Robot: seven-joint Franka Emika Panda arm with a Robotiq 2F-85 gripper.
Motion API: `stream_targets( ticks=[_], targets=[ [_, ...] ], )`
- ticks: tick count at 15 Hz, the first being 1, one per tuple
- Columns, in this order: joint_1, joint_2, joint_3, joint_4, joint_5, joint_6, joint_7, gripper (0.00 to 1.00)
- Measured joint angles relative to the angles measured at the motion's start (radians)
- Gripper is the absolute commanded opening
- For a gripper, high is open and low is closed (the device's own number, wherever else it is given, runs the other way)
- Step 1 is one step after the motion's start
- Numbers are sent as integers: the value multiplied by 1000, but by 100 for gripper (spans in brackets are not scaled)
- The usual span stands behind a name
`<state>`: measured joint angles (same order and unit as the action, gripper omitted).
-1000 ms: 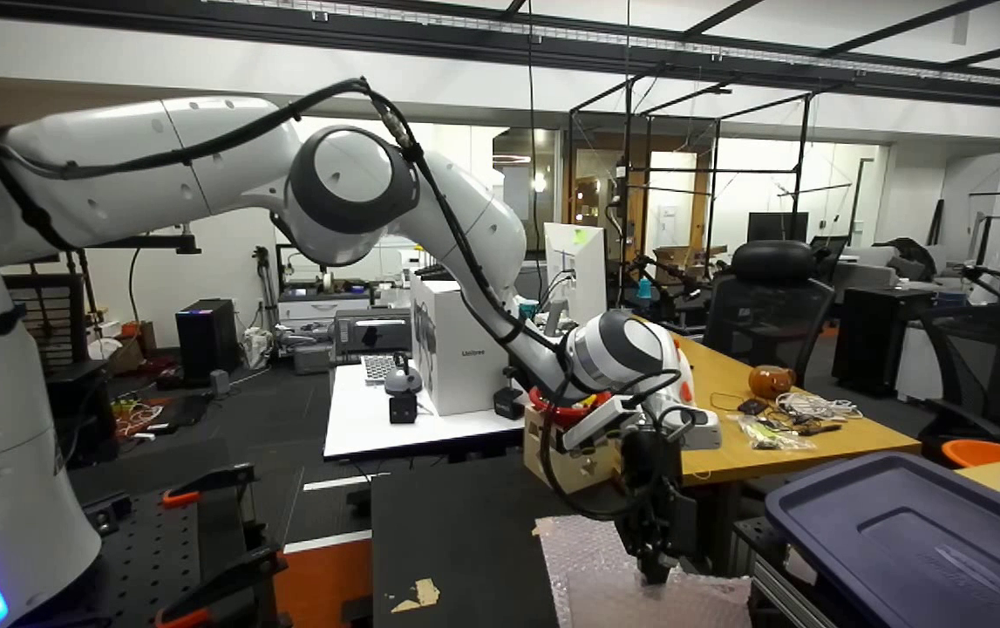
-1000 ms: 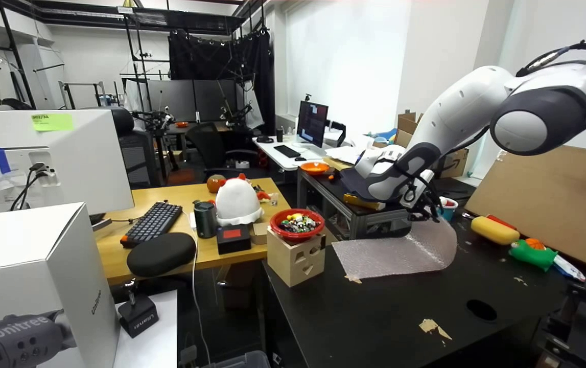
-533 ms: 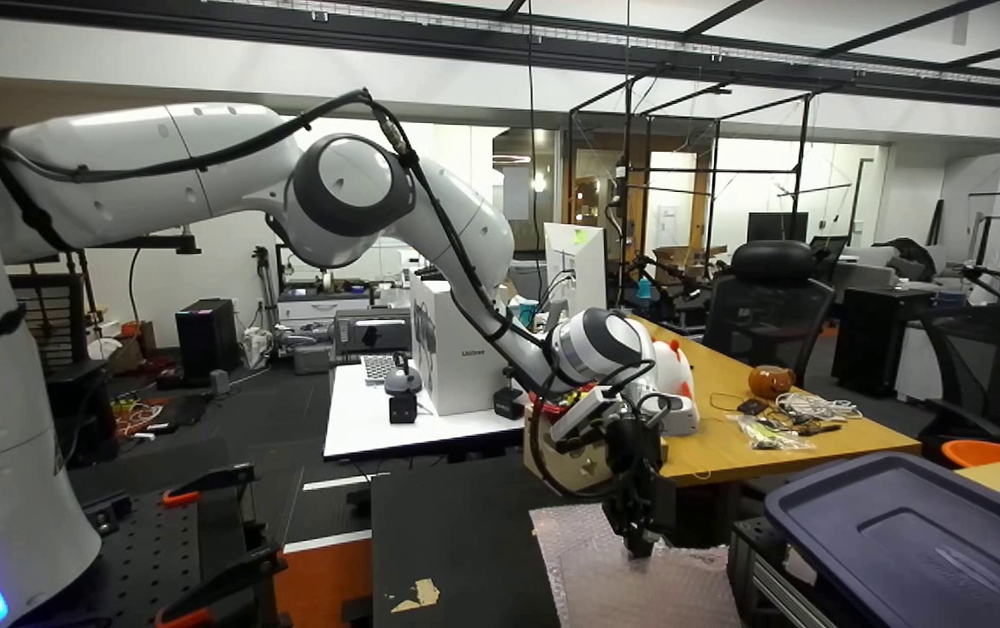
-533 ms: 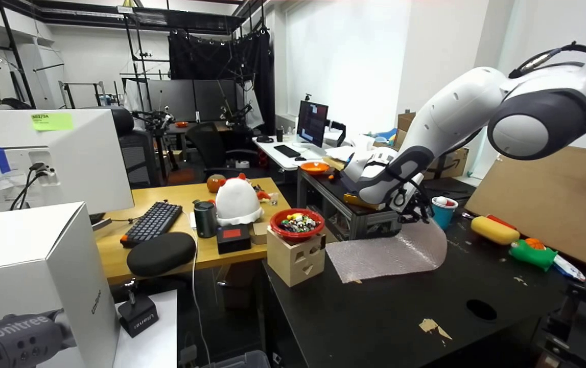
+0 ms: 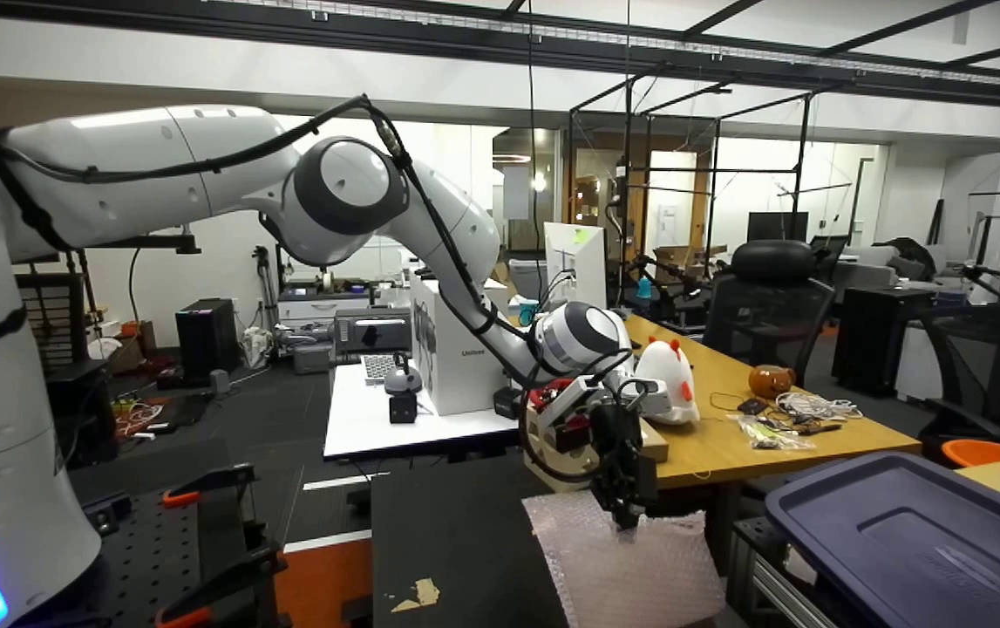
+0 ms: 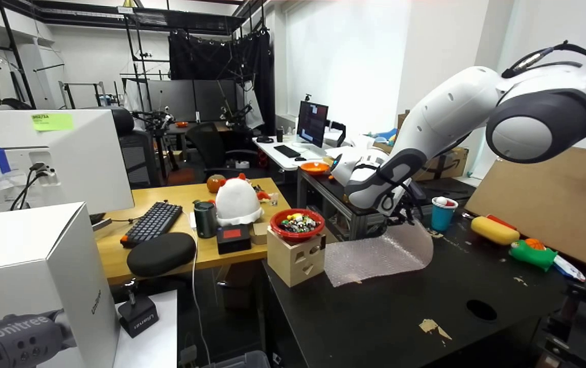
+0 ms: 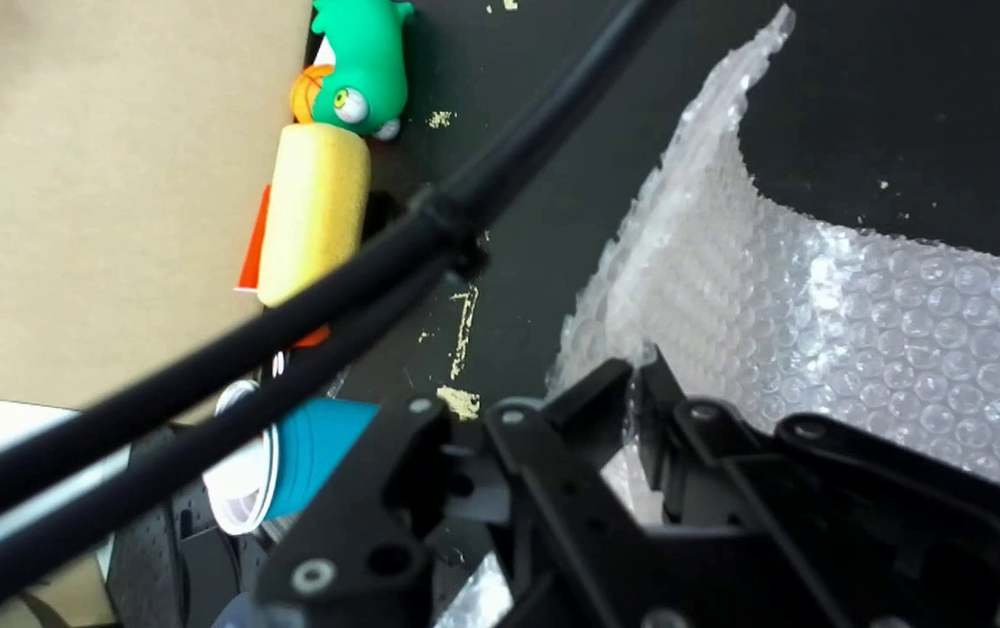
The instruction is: Fold the plastic sheet in half on the table.
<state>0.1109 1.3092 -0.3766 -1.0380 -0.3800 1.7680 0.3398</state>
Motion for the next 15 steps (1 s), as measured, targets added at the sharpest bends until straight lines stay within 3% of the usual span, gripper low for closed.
stream_targets(
  ticks=[15],
  targets=[
    [79,-8,23,-6,0,70,-24,1]
  ],
)
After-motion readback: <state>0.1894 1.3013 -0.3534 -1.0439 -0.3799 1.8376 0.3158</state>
